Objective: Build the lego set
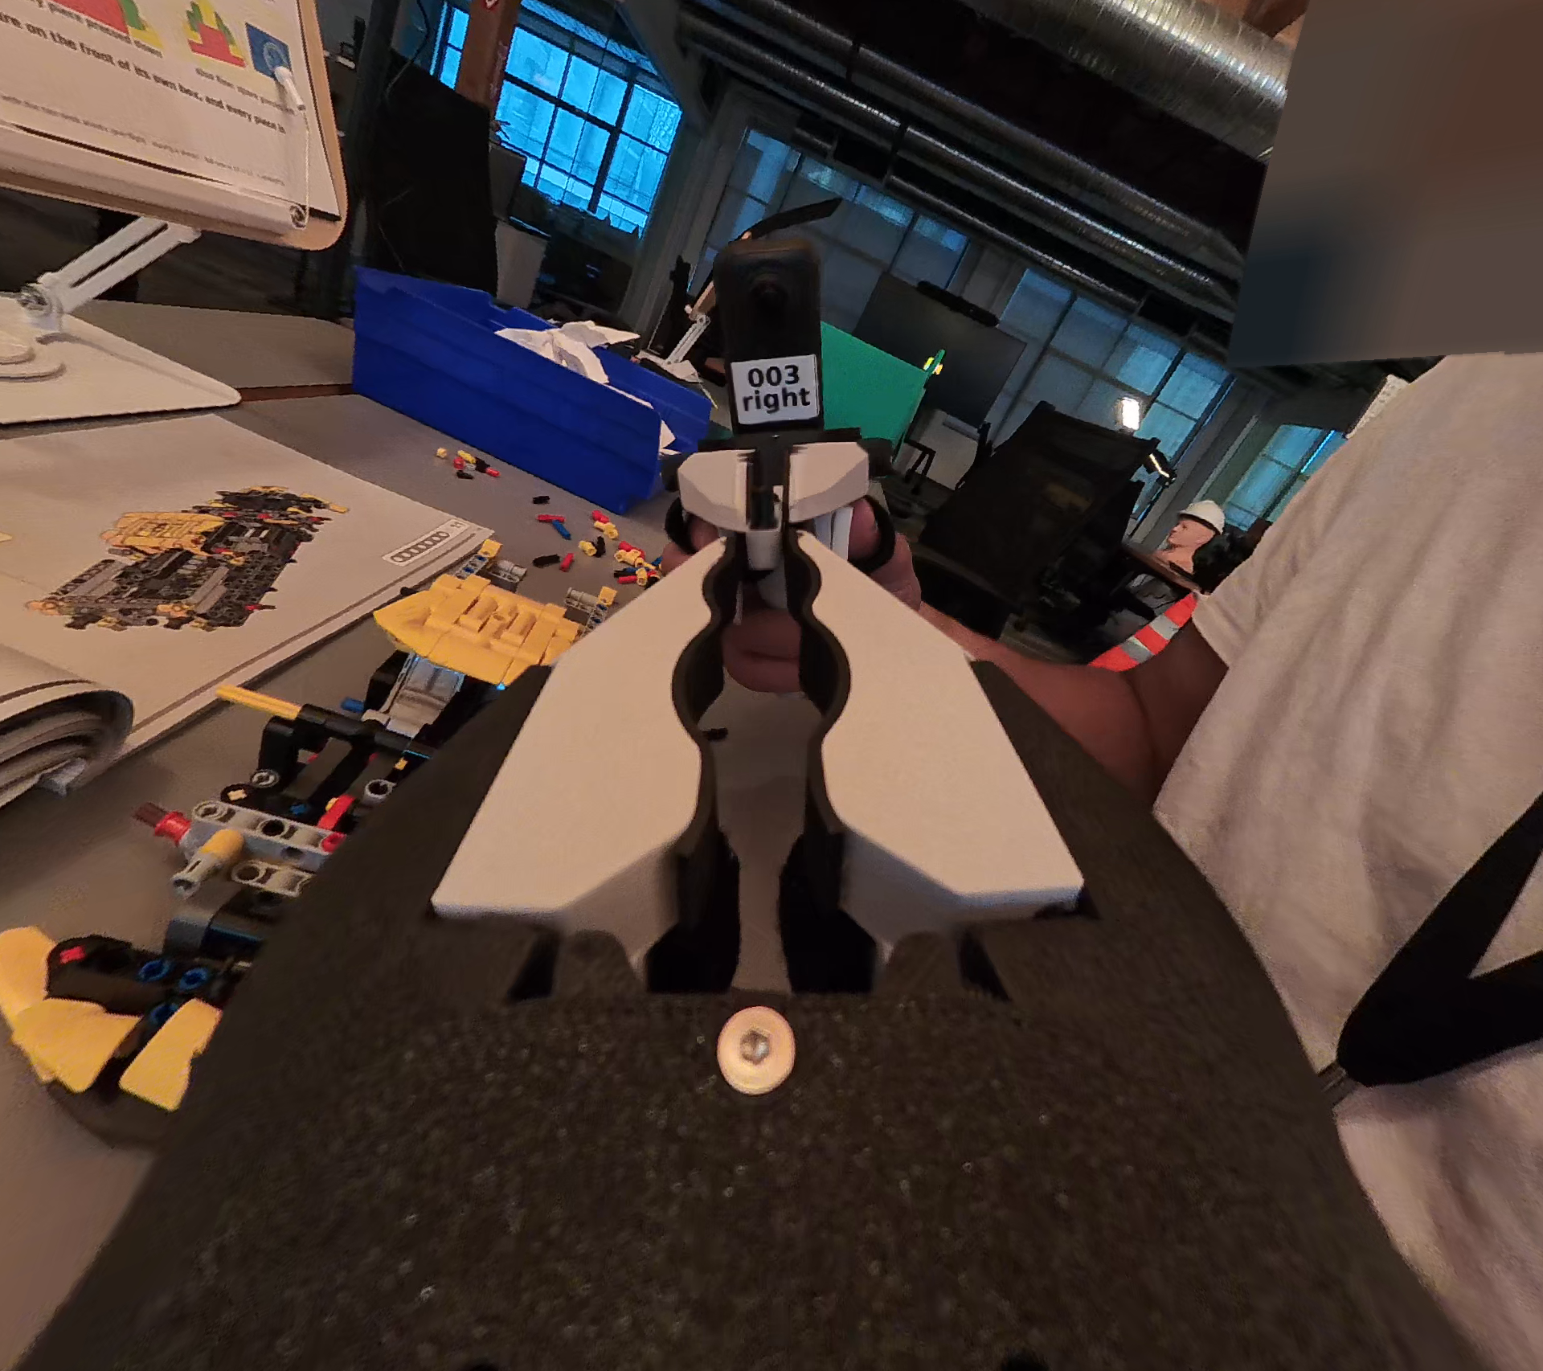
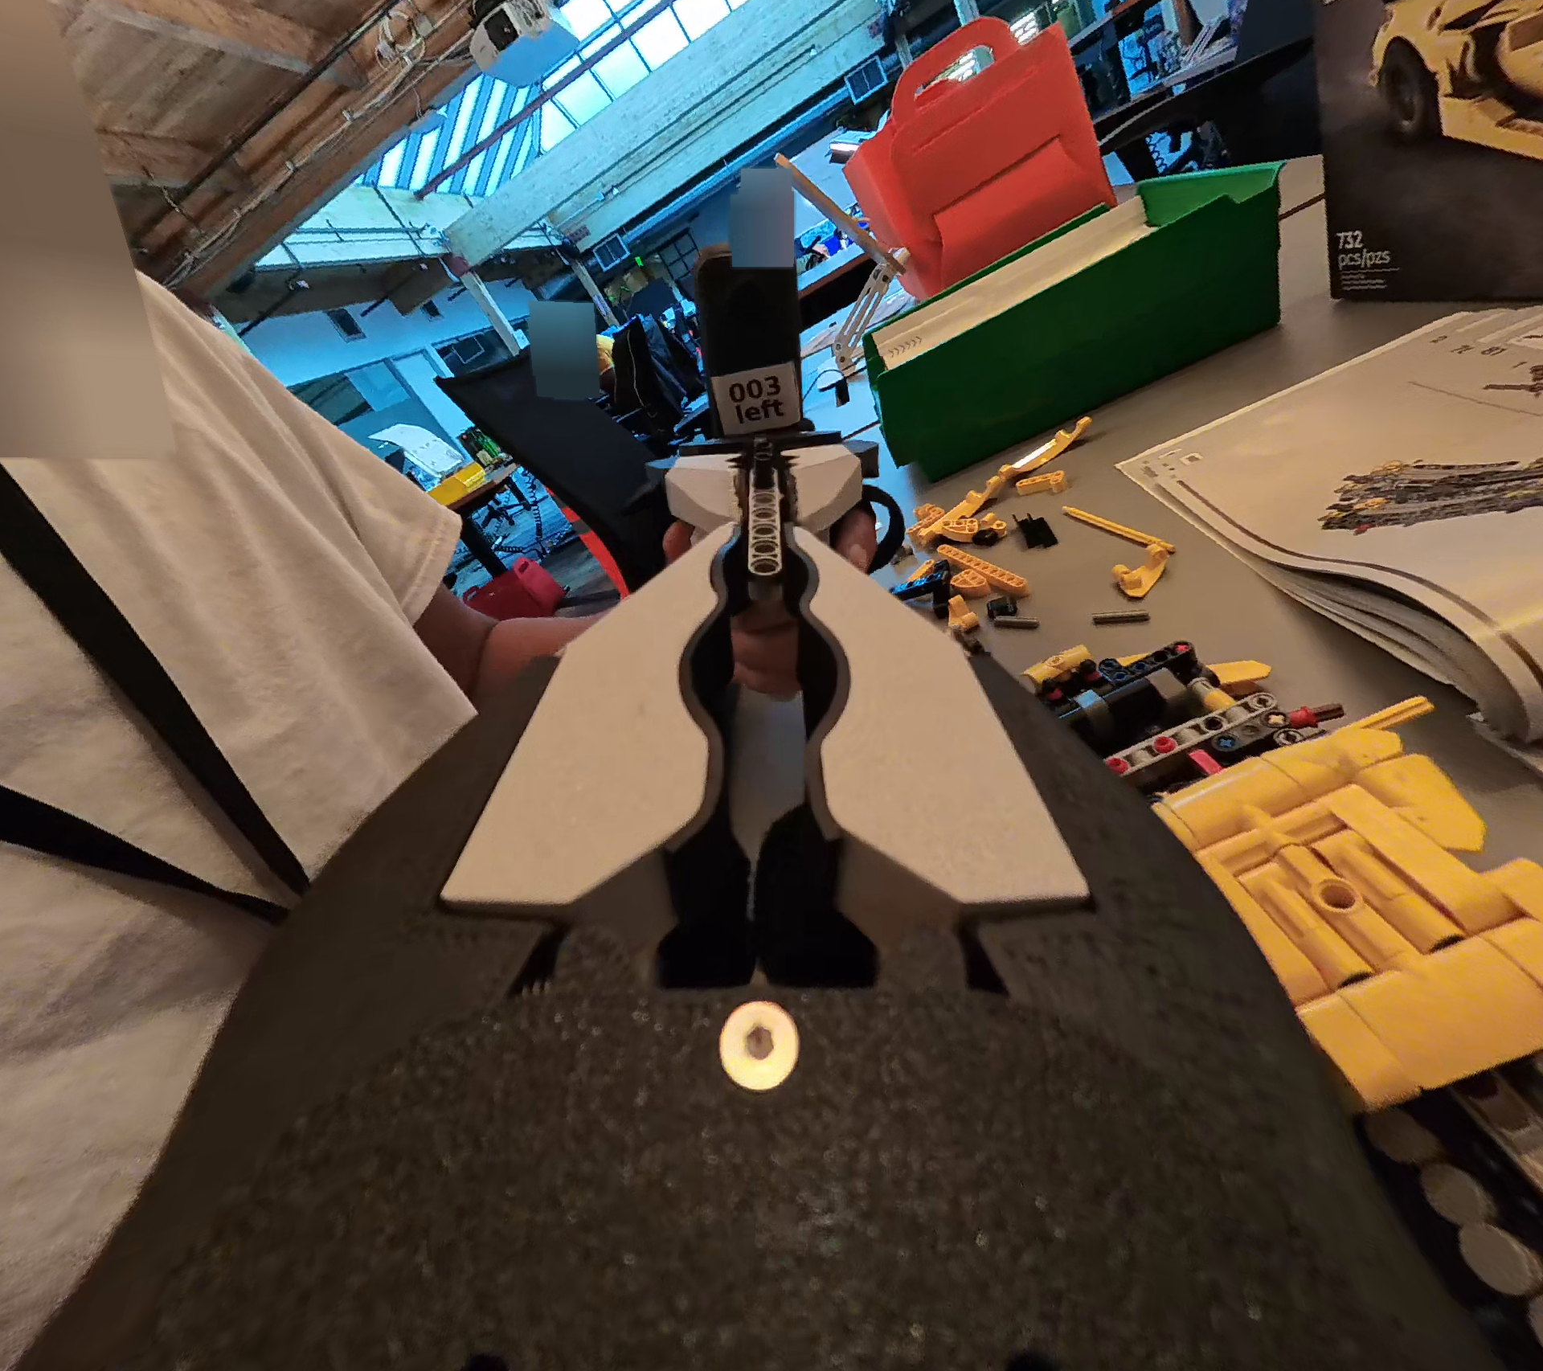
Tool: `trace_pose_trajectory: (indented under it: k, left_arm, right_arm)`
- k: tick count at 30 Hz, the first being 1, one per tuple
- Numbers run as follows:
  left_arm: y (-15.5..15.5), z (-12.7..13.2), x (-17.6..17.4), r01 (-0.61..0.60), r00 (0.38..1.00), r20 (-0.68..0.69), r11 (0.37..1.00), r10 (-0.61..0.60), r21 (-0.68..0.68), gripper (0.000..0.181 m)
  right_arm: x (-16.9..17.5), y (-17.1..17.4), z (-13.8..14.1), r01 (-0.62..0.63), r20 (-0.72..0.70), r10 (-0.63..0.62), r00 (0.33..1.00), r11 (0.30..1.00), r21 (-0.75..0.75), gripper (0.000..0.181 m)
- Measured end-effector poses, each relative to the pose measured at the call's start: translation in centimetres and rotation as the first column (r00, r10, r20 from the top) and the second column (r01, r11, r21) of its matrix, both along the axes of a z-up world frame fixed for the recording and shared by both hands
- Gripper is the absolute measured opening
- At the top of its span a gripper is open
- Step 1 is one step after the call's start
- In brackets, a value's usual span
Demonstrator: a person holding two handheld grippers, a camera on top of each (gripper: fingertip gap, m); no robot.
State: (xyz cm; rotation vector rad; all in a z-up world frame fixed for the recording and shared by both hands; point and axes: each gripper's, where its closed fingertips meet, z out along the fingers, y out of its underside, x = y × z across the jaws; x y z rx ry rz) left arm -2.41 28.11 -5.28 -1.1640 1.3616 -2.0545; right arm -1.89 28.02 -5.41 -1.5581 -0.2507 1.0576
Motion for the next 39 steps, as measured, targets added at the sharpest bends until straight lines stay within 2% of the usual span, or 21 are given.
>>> trace_pose_trajectory:
  k: [11,14,16,20,23,25,29,31,32,35,39]
  left_arm:
    - [-0.8,-0.3,-0.1,0.023,1.000,-0.004,0.999,-0.023,0.039,0.007]
    - [-0.9,-0.2,-0.1,-0.022,0.999,0.030,0.993,0.018,0.116,0.007]
    - [-0.7,0.0,-0.1,-0.097,0.993,0.083,0.973,0.082,0.208,0.007]
    - [-1.1,0.1,-0.2,-0.174,0.979,0.159,0.927,0.127,0.331,0.007]
    - [-1.3,-0.1,-0.1,-0.138,0.987,0.126,0.945,0.104,0.296,0.007]
    - [-1.2,0.1,-0.3,-0.116,0.989,0.118,0.958,0.087,0.262,0.007]
    - [-1.0,0.6,-0.5,-0.100,0.989,0.123,0.973,0.075,0.209,0.007]
    - [-0.9,0.8,-0.7,-0.091,0.990,0.126,0.977,0.067,0.193,0.007]
    - [-1.0,0.8,-0.7,-0.086,0.990,0.124,0.978,0.063,0.190,0.007]
    - [-1.2,0.7,-0.7,-0.075,0.991,0.121,0.978,0.053,0.192,0.007]
    - [-1.7,0.6,-0.8,-0.031,0.994,0.109,0.983,0.012,0.180,0.007]
  right_arm:
    - [-0.5,0.0,0.0,-0.025,-0.017,0.025,1.000,1.000,-0.005,0.006]
    - [-0.5,-0.1,0.2,-0.025,-0.020,0.025,0.999,1.000,0.011,0.008]
    - [0.0,-0.4,0.8,-0.033,-0.080,0.035,0.996,0.999,0.024,0.021]
    - [0.7,-1.1,1.4,-0.116,-0.212,0.114,0.971,0.993,0.005,0.022]
    - [0.1,-1.3,1.0,-0.075,-0.061,0.079,0.995,0.996,0.051,0.011]
    - [0.0,-1.3,0.8,-0.041,0.018,0.040,0.999,0.996,0.082,0.011]
    - [0.7,-0.7,0.0,0.019,0.075,-0.024,0.997,0.997,0.068,0.024]
    - [0.3,-0.9,0.1,-0.011,0.072,0.006,0.997,0.997,0.076,0.019]
    - [0.0,-1.1,0.4,-0.022,0.066,0.016,0.998,0.996,0.087,0.008]
    - [-0.1,-1.2,0.3,-0.014,0.109,0.002,0.994,0.994,0.107,0.007]
    - [-0.7,-1.6,0.0,-0.071,0.114,0.062,0.992,0.995,0.069,0.006]
